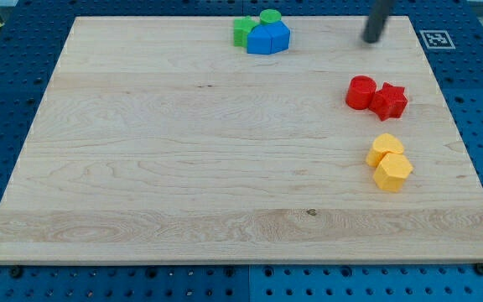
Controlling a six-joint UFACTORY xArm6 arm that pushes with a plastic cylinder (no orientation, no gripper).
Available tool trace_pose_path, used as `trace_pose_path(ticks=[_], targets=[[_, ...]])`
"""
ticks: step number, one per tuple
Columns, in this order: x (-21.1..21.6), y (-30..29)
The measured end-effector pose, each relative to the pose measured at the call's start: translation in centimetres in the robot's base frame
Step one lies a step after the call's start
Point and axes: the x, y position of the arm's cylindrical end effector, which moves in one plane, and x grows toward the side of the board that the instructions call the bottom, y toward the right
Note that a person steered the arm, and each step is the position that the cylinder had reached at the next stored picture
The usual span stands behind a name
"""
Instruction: Move the green blocks into the blue blocks
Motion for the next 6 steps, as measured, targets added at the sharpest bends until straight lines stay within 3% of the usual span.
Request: trace_pose_path(ticks=[1,3,6], targets=[[-3.1,-7.7],[-4.5,-18.1],[-3.1,-18.7]])
